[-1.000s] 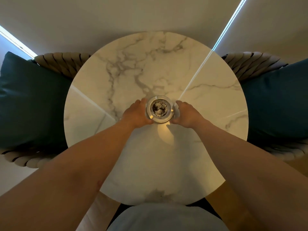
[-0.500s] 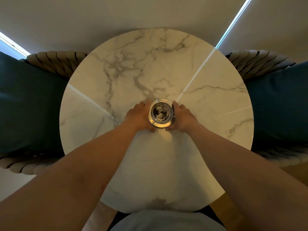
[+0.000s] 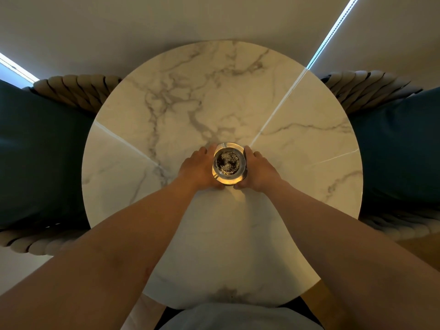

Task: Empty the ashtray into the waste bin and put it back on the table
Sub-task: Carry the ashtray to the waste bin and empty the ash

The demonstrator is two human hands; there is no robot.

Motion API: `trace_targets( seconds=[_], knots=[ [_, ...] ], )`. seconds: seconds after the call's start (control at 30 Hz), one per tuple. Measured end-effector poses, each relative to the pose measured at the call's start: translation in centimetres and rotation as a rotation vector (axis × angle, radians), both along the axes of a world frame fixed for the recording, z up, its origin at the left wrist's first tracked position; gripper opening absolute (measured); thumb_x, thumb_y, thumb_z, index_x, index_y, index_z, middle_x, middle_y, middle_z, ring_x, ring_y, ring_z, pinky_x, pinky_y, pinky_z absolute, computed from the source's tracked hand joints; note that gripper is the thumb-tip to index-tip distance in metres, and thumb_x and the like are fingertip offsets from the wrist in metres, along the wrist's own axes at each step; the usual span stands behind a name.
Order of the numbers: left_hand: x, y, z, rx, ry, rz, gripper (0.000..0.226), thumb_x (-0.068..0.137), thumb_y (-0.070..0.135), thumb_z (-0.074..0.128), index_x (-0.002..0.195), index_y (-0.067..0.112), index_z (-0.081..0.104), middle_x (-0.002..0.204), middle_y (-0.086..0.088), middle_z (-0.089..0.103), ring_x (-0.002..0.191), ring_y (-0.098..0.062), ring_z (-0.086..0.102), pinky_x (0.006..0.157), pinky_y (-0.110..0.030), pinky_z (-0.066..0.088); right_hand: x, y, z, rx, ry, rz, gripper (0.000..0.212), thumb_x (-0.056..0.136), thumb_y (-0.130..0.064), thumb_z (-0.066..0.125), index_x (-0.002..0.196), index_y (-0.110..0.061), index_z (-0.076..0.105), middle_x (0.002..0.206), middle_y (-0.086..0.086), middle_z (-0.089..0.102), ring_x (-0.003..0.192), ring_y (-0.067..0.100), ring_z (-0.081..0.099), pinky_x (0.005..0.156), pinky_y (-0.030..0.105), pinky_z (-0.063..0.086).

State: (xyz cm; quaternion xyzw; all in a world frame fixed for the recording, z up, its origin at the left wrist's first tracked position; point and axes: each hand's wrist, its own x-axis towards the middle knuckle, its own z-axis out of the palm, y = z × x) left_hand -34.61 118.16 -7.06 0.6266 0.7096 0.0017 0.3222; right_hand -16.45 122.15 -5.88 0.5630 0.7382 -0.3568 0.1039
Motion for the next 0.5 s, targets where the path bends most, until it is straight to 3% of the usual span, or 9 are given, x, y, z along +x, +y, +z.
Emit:
trace_targets(
  seconds=[0.3,0.5],
  knots=[
    [0.2,-1.2,-0.2,-0.021,-0.03,0.019,0.125,0.05,0.045,0.092,0.15,0.029,0.018,0.136,-0.009,0.048,0.126,-0.032,0.049,0.092,-0.045,0.048,0.3,-0.9,0.0,-0.028,0.007,0.011,0.129,0.058,-0.035,0.094,0.155,-0.013,0.012,0.139,0.016,0.044,0.129,0.036,0.046,0.101,0.049,0.046],
    [0.1,-2.3,1.1,0.017,-0.041,0.039,0.116,0.055,0.047,0.09,0.149,0.031,0.024,0.126,-0.006,0.051,0.12,-0.029,0.052,0.085,-0.04,0.047,0.5,-1.8,1.5,0.016,0.034,0.022,0.121,0.06,-0.038,0.092,0.153,-0.014,0.018,0.134,0.015,0.047,0.122,0.035,0.051,0.096,0.049,0.05]
  ],
)
